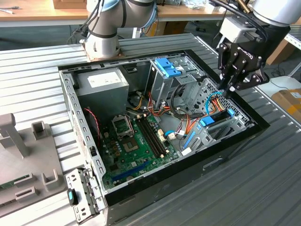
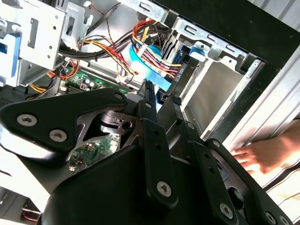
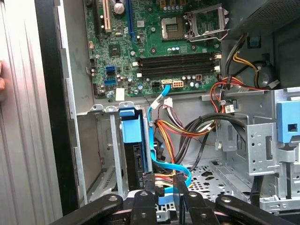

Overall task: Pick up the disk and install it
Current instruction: 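Insert the second disk wire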

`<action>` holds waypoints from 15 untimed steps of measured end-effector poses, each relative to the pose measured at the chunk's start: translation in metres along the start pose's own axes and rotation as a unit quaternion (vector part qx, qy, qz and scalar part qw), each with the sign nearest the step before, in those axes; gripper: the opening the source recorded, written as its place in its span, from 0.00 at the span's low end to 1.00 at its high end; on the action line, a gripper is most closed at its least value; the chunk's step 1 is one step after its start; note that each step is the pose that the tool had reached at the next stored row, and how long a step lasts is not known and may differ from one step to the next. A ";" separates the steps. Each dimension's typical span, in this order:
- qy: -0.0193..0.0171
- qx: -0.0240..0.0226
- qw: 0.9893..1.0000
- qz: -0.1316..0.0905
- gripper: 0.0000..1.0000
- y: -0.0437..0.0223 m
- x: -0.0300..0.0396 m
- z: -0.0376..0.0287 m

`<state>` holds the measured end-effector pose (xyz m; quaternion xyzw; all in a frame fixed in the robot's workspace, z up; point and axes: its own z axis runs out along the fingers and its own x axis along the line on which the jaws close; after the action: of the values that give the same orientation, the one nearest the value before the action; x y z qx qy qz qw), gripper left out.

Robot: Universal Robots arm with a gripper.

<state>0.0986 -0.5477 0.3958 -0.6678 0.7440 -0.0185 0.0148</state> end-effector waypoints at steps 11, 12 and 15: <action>0.002 0.000 1.000 0.000 0.30 -0.0028 0.0001 0.0028; 0.002 0.000 1.000 0.000 0.30 -0.0028 0.0001 0.0028; 0.002 0.000 1.000 0.000 0.15 -0.0028 0.0001 0.0028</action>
<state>0.1014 -0.5481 0.3932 -0.6678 0.7440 -0.0197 0.0132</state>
